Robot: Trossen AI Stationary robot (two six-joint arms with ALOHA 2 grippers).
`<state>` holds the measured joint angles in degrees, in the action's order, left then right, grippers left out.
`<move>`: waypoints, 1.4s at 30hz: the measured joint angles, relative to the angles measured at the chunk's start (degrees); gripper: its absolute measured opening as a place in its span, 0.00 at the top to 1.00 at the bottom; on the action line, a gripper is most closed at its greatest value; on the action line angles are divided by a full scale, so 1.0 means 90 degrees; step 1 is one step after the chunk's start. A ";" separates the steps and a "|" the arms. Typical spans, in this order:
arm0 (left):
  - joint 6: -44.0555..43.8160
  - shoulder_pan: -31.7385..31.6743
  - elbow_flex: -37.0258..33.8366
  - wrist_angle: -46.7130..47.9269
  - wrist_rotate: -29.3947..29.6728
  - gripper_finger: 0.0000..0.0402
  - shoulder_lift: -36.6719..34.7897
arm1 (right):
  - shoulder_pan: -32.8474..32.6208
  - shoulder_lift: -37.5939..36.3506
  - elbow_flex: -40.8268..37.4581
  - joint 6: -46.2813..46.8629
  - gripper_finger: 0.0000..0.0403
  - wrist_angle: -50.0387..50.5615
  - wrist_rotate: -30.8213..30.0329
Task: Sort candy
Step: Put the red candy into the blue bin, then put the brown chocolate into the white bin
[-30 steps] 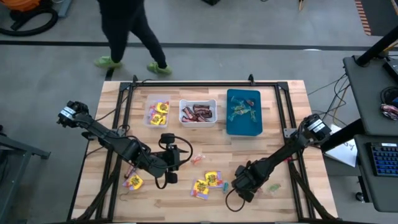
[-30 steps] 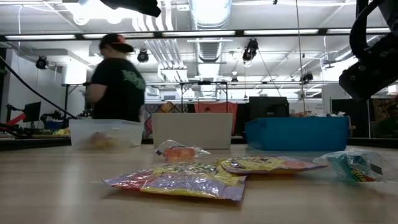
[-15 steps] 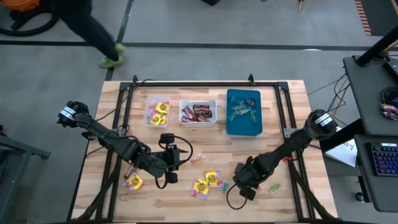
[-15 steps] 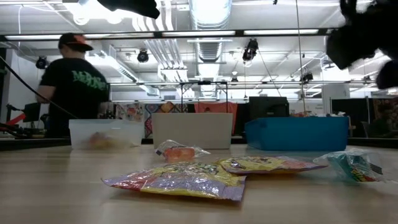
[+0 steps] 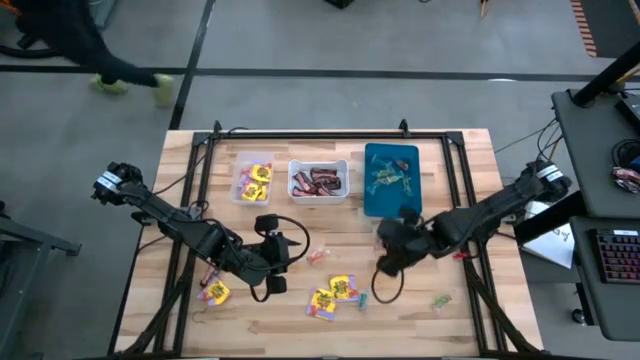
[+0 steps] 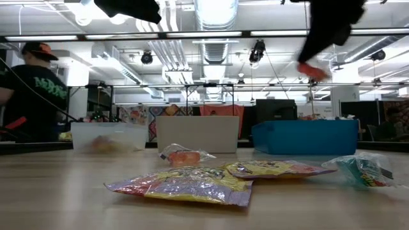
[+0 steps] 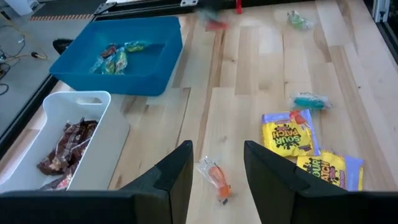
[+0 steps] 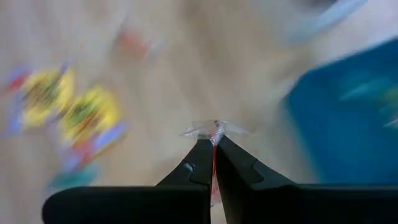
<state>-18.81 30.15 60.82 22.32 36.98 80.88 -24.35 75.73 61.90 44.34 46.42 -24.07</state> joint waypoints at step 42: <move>-0.6791 0.0073 0.0000 0.5196 -0.2618 0.68 0.0140 | 0.2777 -0.0197 -0.0950 -0.0227 0.59 -0.0057 -0.1783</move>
<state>-79.93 30.81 60.82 69.08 13.43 82.15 0.64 73.95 53.35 42.30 45.91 -40.11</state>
